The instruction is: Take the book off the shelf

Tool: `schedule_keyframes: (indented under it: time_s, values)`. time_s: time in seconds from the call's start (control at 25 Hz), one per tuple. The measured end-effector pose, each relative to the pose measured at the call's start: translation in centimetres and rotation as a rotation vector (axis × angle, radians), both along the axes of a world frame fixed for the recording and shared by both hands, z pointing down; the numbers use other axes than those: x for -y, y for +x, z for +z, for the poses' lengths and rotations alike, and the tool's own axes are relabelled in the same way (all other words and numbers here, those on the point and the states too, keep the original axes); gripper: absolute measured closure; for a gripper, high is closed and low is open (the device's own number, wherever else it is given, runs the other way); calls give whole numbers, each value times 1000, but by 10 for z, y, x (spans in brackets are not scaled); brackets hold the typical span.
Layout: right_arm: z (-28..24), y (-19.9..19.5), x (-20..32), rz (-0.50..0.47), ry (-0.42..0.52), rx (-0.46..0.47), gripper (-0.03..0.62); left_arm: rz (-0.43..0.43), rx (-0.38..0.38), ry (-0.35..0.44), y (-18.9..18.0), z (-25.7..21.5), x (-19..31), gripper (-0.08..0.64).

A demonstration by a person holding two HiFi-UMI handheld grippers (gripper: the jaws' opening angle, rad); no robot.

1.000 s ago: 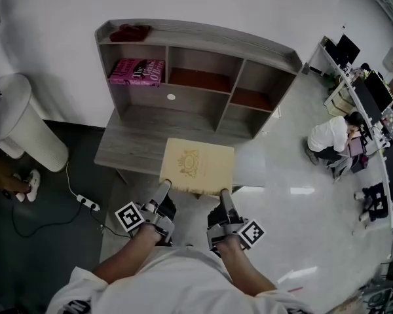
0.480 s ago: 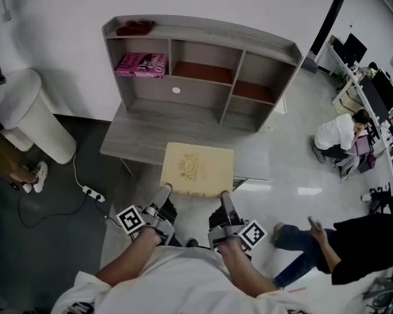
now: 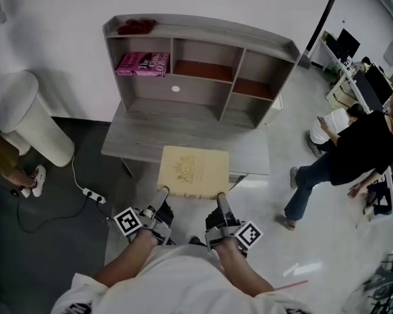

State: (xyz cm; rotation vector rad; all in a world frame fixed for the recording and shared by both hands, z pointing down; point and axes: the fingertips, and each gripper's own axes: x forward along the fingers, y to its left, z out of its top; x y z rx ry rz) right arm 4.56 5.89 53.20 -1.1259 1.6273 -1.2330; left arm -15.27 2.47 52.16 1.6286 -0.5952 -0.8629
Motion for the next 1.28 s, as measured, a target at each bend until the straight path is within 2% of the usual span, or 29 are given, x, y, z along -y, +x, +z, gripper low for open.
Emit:
schedule_keyframes:
  time_s: [0.4, 1.28]
  values:
    - [-8, -6, -4, 18, 24, -11, 400, 25, -16, 29, -6, -5, 1, 371]
    - [-11, 31, 0, -23, 48, 7, 400, 19, -15, 48, 31, -11, 2, 371]
